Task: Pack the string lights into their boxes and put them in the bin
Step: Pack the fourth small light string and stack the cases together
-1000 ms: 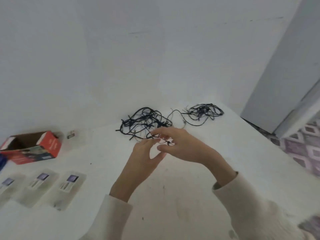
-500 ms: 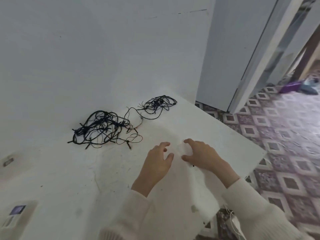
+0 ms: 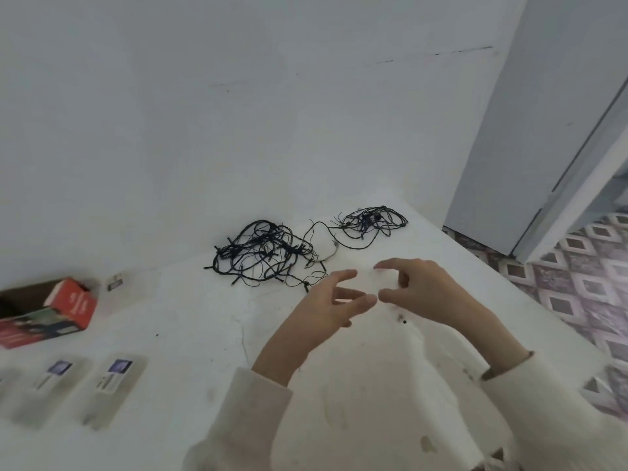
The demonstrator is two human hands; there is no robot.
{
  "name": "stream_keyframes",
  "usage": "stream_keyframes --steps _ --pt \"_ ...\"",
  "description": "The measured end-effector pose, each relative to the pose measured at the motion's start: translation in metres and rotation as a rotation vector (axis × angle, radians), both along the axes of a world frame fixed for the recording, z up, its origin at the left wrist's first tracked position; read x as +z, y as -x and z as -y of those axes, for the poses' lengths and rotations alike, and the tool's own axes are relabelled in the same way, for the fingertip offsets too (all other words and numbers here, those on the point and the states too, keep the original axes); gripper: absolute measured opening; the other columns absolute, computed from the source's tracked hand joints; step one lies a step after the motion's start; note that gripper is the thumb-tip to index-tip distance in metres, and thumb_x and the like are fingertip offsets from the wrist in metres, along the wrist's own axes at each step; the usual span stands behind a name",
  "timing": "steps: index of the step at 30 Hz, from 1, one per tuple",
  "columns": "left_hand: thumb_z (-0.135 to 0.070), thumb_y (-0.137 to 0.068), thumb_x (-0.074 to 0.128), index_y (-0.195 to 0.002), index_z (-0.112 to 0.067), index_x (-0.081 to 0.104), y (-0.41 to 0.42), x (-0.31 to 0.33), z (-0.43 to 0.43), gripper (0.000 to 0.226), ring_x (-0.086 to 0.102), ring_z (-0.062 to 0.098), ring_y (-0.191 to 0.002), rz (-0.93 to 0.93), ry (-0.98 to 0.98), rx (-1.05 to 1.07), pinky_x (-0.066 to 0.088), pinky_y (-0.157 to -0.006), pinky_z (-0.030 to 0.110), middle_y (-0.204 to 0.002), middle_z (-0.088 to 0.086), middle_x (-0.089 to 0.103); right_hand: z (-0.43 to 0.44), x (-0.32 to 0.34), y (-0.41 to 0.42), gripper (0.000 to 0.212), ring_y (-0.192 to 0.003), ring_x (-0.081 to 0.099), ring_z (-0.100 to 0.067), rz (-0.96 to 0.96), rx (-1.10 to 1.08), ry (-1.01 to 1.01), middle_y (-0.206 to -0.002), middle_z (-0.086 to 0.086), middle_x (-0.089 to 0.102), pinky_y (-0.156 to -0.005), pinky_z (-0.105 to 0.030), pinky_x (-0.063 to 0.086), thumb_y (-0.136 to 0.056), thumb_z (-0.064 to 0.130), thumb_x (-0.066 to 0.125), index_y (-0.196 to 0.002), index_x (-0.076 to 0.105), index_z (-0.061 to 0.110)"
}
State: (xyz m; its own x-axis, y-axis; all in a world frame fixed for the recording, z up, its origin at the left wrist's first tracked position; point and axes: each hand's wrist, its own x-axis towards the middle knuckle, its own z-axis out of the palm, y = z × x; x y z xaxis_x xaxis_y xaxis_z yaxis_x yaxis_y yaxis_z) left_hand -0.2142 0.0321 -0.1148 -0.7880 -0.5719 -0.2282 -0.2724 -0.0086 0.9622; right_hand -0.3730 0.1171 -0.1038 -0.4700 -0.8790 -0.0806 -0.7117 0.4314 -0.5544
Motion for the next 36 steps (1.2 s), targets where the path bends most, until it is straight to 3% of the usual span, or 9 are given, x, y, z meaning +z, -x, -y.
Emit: stream_keyframes --steps 3,7,11,15,20,24,29,33,36 --pt "-0.032 -0.080 0.072 -0.126 -0.027 0.046 0.009 -0.012 -0.014 0.053 0.064 0.011 -0.097 0.033 -0.077 -0.087 0.053 -0.089 0.033 -0.105 -0.005 0.067 -0.001 0.005 0.002 0.045 -0.063 0.057 -0.010 0.094 0.021 -0.043 -0.077 0.008 0.059 -0.062 -0.027 0.051 -0.075 0.034 0.065 -0.120 0.059 0.034" --pt "-0.035 -0.071 0.071 -0.120 -0.022 0.053 0.036 -0.025 -0.046 0.054 0.063 0.011 -0.096 -0.031 -0.183 -0.135 0.052 -0.084 0.031 -0.099 -0.002 0.067 -0.014 0.010 0.004 0.042 -0.057 0.059 -0.016 0.111 0.002 -0.053 -0.077 0.007 0.059 -0.060 -0.024 0.048 -0.078 0.035 0.064 -0.119 0.058 0.032" --pt "-0.026 -0.085 0.063 -0.109 -0.014 0.056 0.059 -0.030 -0.084 0.028 0.066 0.015 -0.096 -0.100 -0.328 -0.226 0.050 -0.088 0.032 -0.104 0.008 0.069 -0.045 0.009 0.012 0.045 -0.070 0.056 -0.013 0.064 -0.125 -0.045 -0.076 0.014 0.053 -0.075 -0.030 0.049 -0.076 0.037 0.063 -0.121 0.056 0.033" --pt "-0.017 -0.097 0.047 -0.100 -0.017 0.056 0.082 -0.029 -0.127 0.009 0.067 0.016 -0.087 -0.076 -0.455 -0.360 0.051 -0.088 0.029 -0.092 0.008 0.070 -0.089 0.011 0.027 0.047 -0.076 0.058 -0.014 0.013 -0.270 -0.116 -0.078 0.010 0.054 -0.074 -0.030 0.046 -0.076 0.041 0.061 -0.123 0.056 0.032" --pt "-0.016 -0.098 0.045 -0.101 -0.005 0.060 0.088 -0.011 -0.154 0.019 0.069 0.021 -0.081 -0.116 -0.599 -0.530 0.056 -0.081 0.027 -0.089 0.012 0.069 -0.133 0.034 0.035 0.036 -0.043 0.054 -0.011 0.083 -0.400 -0.058 -0.067 0.006 0.059 -0.051 -0.023 0.044 -0.077 0.039 0.062 -0.111 0.060 0.026" --pt "-0.018 -0.098 0.042 -0.098 -0.005 0.063 0.083 0.026 -0.141 0.025 0.065 0.021 -0.080 -0.256 -0.374 -0.520 0.052 -0.085 0.029 -0.077 0.006 0.066 -0.140 0.070 0.035 0.011 -0.046 0.049 -0.015 0.444 -0.506 0.416 -0.058 0.000 0.052 -0.043 -0.024 0.042 -0.083 0.021 0.061 -0.089 0.066 0.013" --pt "-0.018 -0.097 0.042 -0.094 -0.010 0.067 0.074 0.090 -0.108 0.027 0.059 0.016 -0.057 -0.440 -0.273 -0.402 0.052 -0.062 0.024 -0.064 0.001 0.058 -0.109 0.125 0.026 0.005 -0.049 0.050 -0.017 0.663 -0.471 0.785 -0.068 -0.005 0.052 -0.048 -0.025 0.041 -0.085 0.017 0.059 -0.086 0.062 0.015" --pt "-0.019 -0.096 0.047 -0.089 -0.013 0.069 0.060 0.128 -0.060 0.024 0.038 0.009 -0.043 -0.457 0.000 -0.175 0.036 -0.047 0.020 -0.056 -0.004 0.048 -0.068 0.155 0.013 0.015 -0.049 0.053 -0.021 0.784 -0.329 0.972 -0.089 -0.007 0.057 -0.049 -0.026 0.047 -0.085 0.012 0.062 -0.091 0.048 0.013" --pt "-0.018 -0.092 0.056 -0.089 -0.013 0.071 0.041 0.148 -0.023 0.016 0.035 0.009 -0.043 -0.459 0.215 0.018 0.031 -0.046 0.022 -0.055 -0.006 0.048 -0.032 0.167 0.005 0.023 -0.050 0.052 -0.016 0.877 -0.232 0.949 -0.079 -0.006 0.062 -0.050 -0.022 0.045 -0.082 0.019 0.071 -0.095 0.053 0.014"
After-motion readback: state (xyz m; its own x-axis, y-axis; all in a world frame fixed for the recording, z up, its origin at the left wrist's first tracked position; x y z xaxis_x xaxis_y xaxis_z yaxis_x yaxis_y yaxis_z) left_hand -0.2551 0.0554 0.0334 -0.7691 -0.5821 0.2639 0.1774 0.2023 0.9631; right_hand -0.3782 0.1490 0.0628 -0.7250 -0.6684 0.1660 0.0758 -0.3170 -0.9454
